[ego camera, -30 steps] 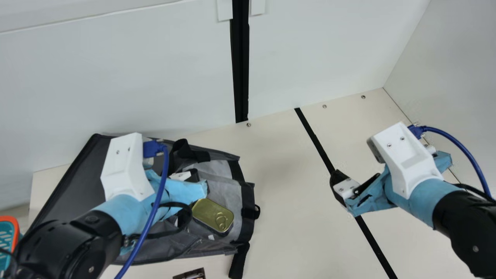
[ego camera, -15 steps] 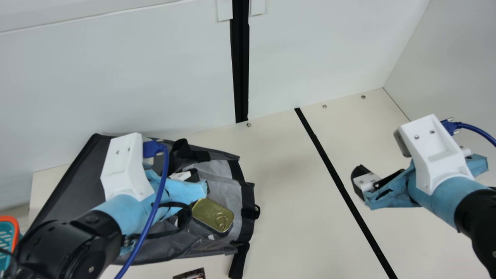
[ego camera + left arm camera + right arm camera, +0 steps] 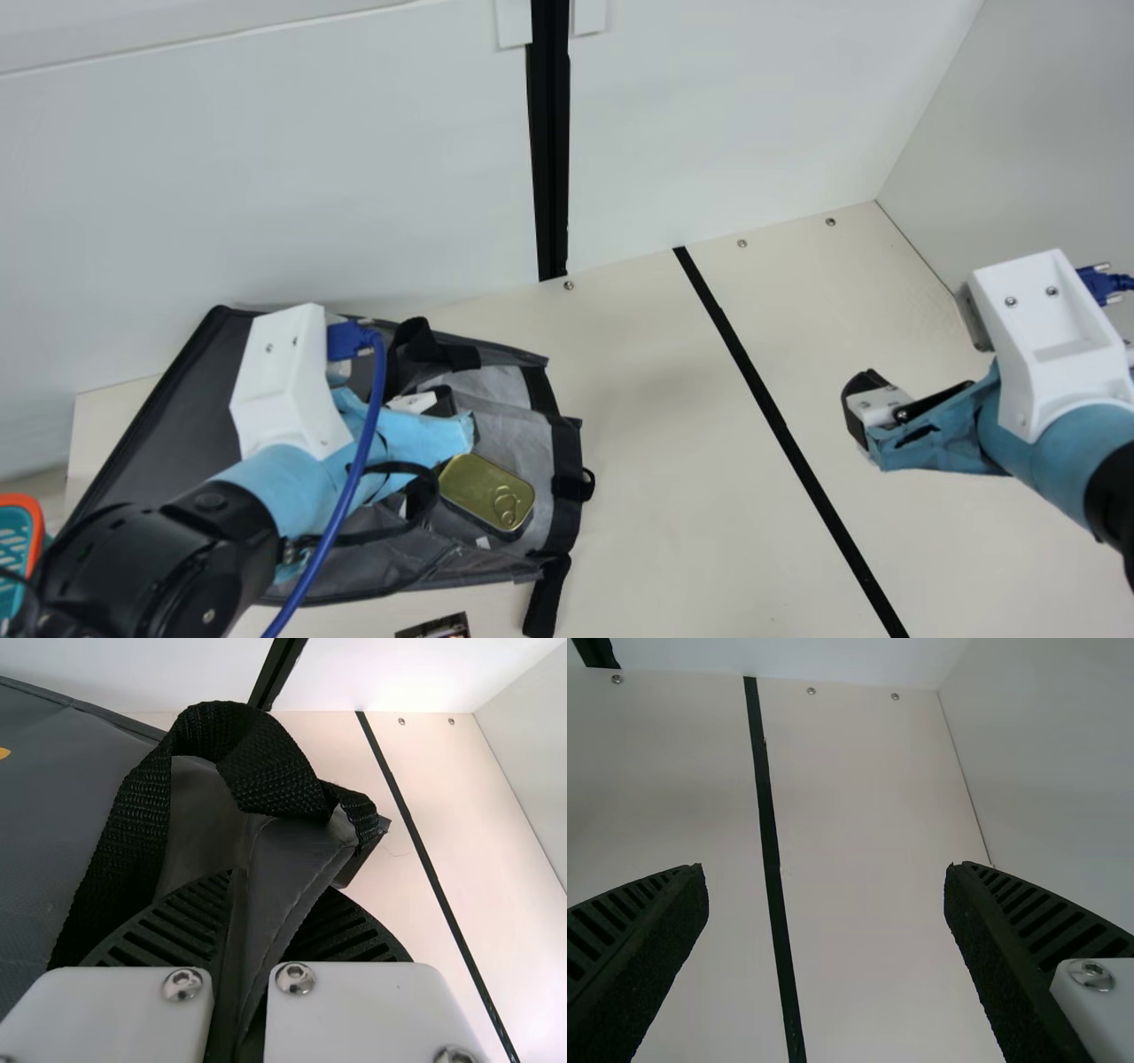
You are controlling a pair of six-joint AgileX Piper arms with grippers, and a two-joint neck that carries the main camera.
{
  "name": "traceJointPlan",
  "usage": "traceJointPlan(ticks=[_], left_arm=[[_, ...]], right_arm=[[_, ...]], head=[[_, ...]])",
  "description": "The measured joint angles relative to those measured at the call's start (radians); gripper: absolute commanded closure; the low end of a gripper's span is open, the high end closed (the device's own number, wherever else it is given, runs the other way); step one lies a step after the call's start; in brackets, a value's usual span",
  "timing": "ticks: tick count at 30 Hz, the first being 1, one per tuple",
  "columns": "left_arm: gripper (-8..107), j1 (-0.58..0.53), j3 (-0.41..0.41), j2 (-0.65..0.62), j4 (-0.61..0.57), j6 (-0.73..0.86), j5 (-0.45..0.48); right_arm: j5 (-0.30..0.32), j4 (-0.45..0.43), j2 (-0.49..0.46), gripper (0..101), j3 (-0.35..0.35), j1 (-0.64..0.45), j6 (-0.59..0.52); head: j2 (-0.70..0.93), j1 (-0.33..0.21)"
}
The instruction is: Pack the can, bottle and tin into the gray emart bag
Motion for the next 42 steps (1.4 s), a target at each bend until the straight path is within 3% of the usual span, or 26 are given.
traceJointPlan(ticks=[17, 42], left_arm=[[89, 0.000, 0.000, 0.000, 0.000, 0.000, 0.000], [89, 0.000, 0.000, 0.000, 0.000, 0.000, 0.000]], right_arm=[[0.091, 0.012, -0.020, 10, -0.087, -0.089, -0.012], [0.085, 0.141, 0.014, 10, -0.096, -0.221, -0.140]], head=[[0.000, 0.000], [0.002, 0.000]])
